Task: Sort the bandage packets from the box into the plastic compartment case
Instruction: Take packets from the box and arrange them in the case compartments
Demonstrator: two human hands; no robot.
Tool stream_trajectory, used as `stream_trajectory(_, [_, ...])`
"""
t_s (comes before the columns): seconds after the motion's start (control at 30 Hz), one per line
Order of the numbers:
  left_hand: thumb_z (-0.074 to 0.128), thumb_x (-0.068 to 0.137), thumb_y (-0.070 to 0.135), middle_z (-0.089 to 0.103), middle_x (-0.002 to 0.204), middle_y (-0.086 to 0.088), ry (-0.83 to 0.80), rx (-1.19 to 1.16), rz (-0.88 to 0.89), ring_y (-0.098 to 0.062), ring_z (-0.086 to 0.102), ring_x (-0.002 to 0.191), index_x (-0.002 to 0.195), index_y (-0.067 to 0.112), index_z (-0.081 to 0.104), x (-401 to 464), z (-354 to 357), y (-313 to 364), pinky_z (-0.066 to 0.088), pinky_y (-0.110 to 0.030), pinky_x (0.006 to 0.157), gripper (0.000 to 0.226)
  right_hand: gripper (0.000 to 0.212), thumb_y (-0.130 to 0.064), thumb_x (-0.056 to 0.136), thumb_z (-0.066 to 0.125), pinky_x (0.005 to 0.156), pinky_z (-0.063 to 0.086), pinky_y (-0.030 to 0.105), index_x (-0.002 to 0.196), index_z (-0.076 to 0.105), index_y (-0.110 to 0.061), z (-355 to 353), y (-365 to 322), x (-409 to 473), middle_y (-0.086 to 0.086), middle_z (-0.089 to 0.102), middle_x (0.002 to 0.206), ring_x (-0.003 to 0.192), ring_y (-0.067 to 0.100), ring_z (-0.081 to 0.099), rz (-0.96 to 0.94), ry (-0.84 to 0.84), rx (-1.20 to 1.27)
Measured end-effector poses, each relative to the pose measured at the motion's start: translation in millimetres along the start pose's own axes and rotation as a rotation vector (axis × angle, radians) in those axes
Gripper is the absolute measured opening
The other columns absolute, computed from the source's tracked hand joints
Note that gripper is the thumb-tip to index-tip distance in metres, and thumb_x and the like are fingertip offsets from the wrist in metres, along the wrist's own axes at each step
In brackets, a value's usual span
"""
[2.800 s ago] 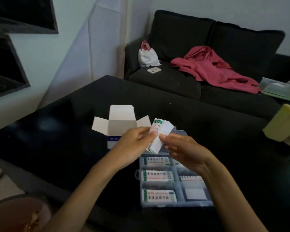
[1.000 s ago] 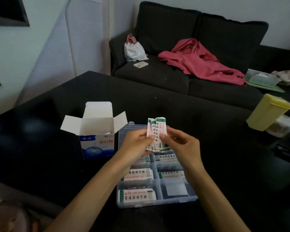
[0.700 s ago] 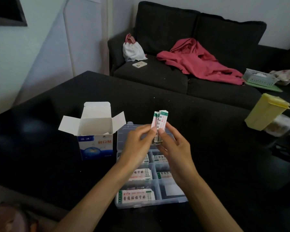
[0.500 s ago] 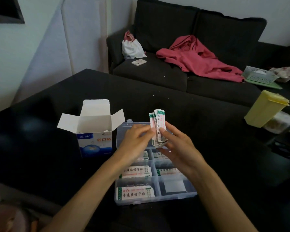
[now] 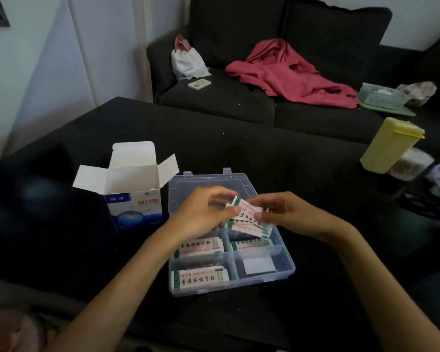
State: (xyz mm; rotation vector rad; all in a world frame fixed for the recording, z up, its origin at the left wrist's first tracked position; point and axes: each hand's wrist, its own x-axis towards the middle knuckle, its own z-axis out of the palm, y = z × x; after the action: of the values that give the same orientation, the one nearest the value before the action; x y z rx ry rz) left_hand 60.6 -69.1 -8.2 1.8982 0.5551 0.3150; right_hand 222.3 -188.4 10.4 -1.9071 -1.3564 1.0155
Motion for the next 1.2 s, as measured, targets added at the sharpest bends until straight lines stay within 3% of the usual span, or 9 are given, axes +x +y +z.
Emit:
stream_trajectory(0.07, [0.065,0.087,0.018,0.065,0.108,0.011,-0.002,0.073,0.006,0.001,0.060,0.093,0.109,0.025,0.064,2,4,-5,0.053,-0.014,0.061,0.024,0.031,-0.011,0.092,0.053,0.083,0.054,0.026,0.108,0.057,-0.037,-1,2,1,-0.012,0.061,0.105,0.102,0.003,0.058,-0.058,0.006,-0.139])
stream_trajectory(0.23, [0.064,0.087,0.024,0.069,0.108,0.010,-0.014,0.265,-0.020,-0.002,0.062,0.098,0.107,0.026,0.066,4,9,-12,0.051,-0.029,0.090,0.020,0.027,-0.011,0.091,0.055,0.083,0.052,0.025,0.113,0.059,-0.028,-1,9,0,-0.013,0.059,0.105,0.103,0.003,0.056,-0.040,-0.047,-0.262])
stream_trajectory(0.43, [0.065,0.088,0.027,0.070,0.105,0.011,-0.029,0.499,-0.027,-0.002,0.063,0.093,0.110,0.033,0.064,0,13,-8,0.052,-0.029,0.086,0.023,0.025,-0.012,0.091,0.057,0.081,0.048,0.016,0.113,0.055,-0.023,7,10,3,-0.007,0.056,0.118,0.112,0.003,0.050,0.019,-0.071,-0.340])
stream_trajectory(0.53, [0.063,0.088,0.035,0.070,0.104,0.013,-0.011,0.602,0.004,-0.003,0.063,0.095,0.111,0.036,0.065,-4,14,-4,0.051,-0.033,0.089,0.023,0.023,-0.013,0.091,0.057,0.089,0.048,0.022,0.113,0.054,-0.020,7,6,5,-0.002,0.056,0.124,0.117,0.009,0.051,0.077,-0.083,-0.390])
stream_trajectory(0.63, [0.060,0.088,0.040,0.068,0.106,0.016,-0.013,0.682,0.050,-0.003,0.060,0.091,0.109,0.036,0.067,-7,14,-3,0.052,-0.030,0.085,0.023,0.021,-0.016,0.091,0.057,0.096,0.048,0.028,0.112,0.060,-0.017,5,4,6,0.000,0.061,0.121,0.112,0.008,0.056,0.109,-0.136,-0.457])
stream_trajectory(0.9, [0.067,0.085,0.031,0.071,0.095,0.015,0.020,0.724,0.093,0.000,0.062,0.088,0.102,0.032,0.070,-5,15,-4,0.046,-0.020,0.078,0.017,0.024,-0.024,0.084,0.067,0.084,0.054,0.026,0.108,0.068,-0.022,10,2,5,-0.006,0.069,0.109,0.094,0.003,0.063,0.112,-0.041,-0.687])
stream_trajectory(1.0, [0.063,0.088,0.028,0.069,0.104,0.015,-0.033,0.739,0.108,-0.001,0.061,0.094,0.105,0.032,0.070,-6,17,-5,0.043,-0.019,0.077,0.018,0.023,-0.030,0.084,0.067,0.078,0.044,0.014,0.107,0.068,-0.025,13,1,1,-0.009,0.068,0.110,0.092,0.000,0.059,0.099,-0.017,-0.781])
stream_trajectory(1.1, [0.061,0.088,0.026,0.066,0.114,0.014,-0.104,0.768,0.114,-0.005,0.059,0.101,0.109,0.032,0.069,-7,18,-5,0.047,-0.026,0.086,0.023,0.025,-0.042,0.083,0.064,0.084,0.031,0.019,0.105,0.068,-0.030,17,1,0,-0.012,0.059,0.110,0.099,0.004,0.047,0.061,0.067,-0.962])
stream_trajectory(1.2, [0.058,0.090,0.031,0.066,0.114,0.014,-0.133,0.807,0.153,-0.005,0.059,0.097,0.113,0.033,0.068,-8,18,-6,0.047,-0.024,0.085,0.025,0.024,-0.042,0.084,0.064,0.084,0.034,0.020,0.103,0.068,-0.030,20,1,2,-0.014,0.051,0.100,0.097,0.003,0.045,0.056,0.074,-0.968])
